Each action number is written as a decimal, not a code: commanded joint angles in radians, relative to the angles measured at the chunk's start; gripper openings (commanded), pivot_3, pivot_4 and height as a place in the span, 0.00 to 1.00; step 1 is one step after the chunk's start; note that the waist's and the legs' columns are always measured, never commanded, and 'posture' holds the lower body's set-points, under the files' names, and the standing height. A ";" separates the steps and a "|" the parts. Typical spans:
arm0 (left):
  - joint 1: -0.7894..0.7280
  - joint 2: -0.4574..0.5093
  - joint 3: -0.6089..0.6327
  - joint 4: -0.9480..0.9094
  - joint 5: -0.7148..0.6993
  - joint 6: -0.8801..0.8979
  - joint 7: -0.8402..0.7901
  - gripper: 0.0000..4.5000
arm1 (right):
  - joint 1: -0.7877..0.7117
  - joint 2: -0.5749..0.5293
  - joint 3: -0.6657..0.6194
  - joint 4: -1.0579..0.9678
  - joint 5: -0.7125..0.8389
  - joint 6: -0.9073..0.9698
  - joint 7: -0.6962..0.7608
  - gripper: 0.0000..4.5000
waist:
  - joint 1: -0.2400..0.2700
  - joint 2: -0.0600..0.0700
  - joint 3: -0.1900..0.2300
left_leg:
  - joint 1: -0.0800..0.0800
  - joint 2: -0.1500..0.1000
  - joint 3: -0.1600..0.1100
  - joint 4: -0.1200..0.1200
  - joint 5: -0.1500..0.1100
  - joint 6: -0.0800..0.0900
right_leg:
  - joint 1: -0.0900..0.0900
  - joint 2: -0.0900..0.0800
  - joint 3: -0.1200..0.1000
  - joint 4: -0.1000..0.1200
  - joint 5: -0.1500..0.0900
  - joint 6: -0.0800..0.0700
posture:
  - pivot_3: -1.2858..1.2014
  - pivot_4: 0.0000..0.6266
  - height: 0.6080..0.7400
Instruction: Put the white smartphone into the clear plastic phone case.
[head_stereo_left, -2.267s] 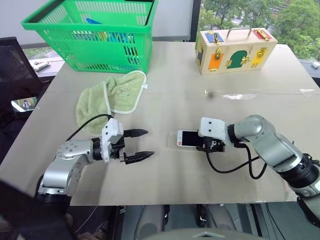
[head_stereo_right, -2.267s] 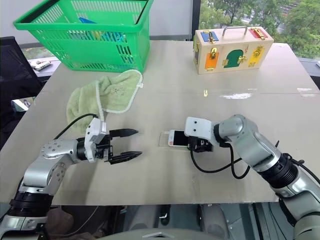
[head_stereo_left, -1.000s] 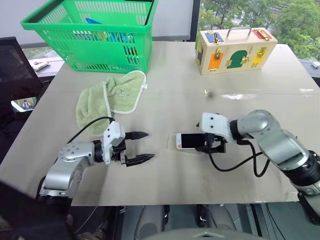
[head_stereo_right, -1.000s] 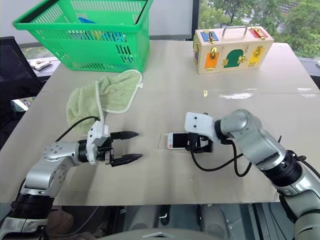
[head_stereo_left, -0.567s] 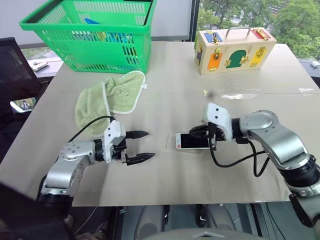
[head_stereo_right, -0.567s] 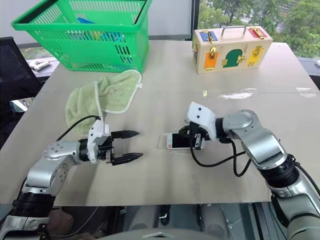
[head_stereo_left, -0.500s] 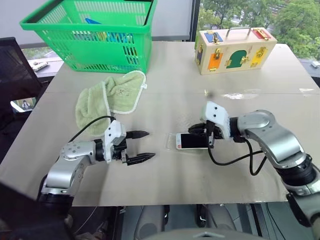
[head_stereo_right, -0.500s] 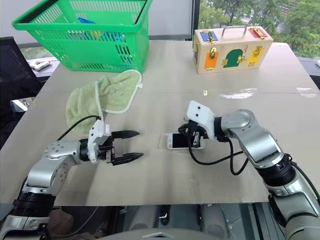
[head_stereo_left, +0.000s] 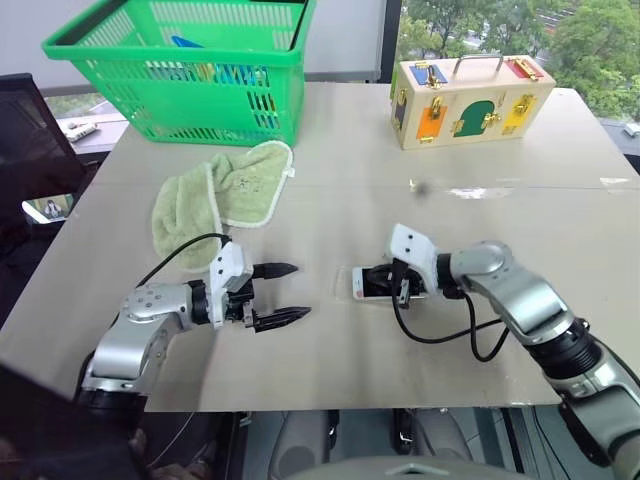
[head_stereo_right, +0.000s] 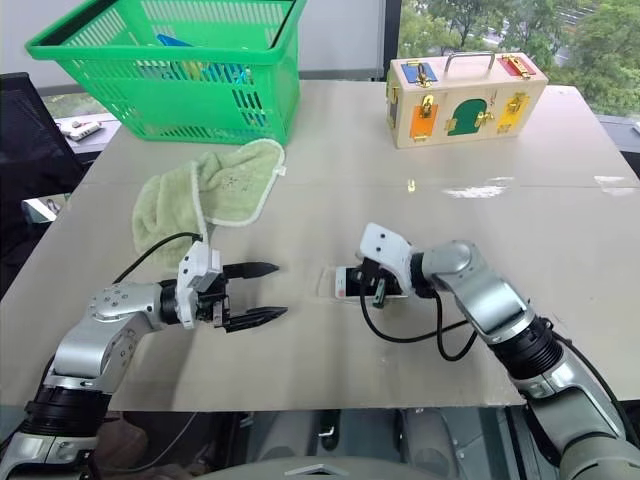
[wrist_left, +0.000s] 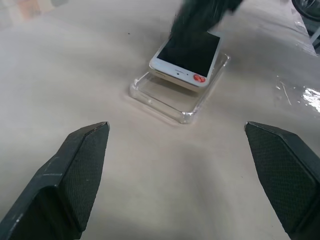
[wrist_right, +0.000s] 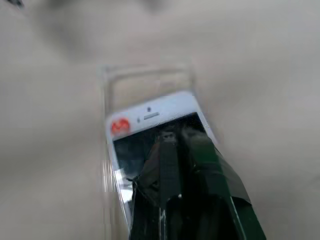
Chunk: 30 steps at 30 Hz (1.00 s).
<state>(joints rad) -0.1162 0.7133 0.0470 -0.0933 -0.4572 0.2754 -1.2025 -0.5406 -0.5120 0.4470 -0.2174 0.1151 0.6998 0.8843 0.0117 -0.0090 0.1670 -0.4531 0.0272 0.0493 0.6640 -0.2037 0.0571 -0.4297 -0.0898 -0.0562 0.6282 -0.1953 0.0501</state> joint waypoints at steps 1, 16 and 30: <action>-0.001 0.004 0.014 -0.034 -0.015 -0.004 0.004 1.00 | 0.020 -0.029 0.042 0.052 -0.048 0.016 -0.004 0.01 | 0.001 0.000 0.000 | 0.000 0.000 0.000 0.000 0.000 0.000 | 0.000 0.000 0.000 0.000 0.000 0.000 | 0.52 0.24 1.00; -0.028 -0.004 -0.001 -0.024 -0.012 0.000 0.010 1.00 | 0.030 -0.011 0.049 0.058 -0.037 0.050 -0.008 0.01 | 0.002 0.000 -0.002 | 0.001 0.000 0.000 0.000 0.000 0.000 | 0.001 -0.001 0.000 0.000 0.000 0.000 | 0.52 0.24 1.00; -0.024 0.000 0.001 -0.029 -0.015 -0.001 0.008 1.00 | -0.093 0.090 -0.255 -0.094 0.179 0.168 -0.091 0.01 | 0.000 0.003 0.001 | -0.002 0.001 0.000 -0.001 0.000 0.000 | -0.003 0.000 0.000 0.000 0.001 -0.001 | 0.52 0.24 1.00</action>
<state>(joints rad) -0.1384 0.7087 0.0314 -0.1010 -0.4589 0.2790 -1.1945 -0.6102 -0.3901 0.2032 -0.2956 0.3208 0.9063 0.8100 0.0121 -0.0056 0.1676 -0.4548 0.0277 0.0497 0.6628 -0.2039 0.0568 -0.4322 -0.0899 -0.0564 0.6281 -0.1944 0.0488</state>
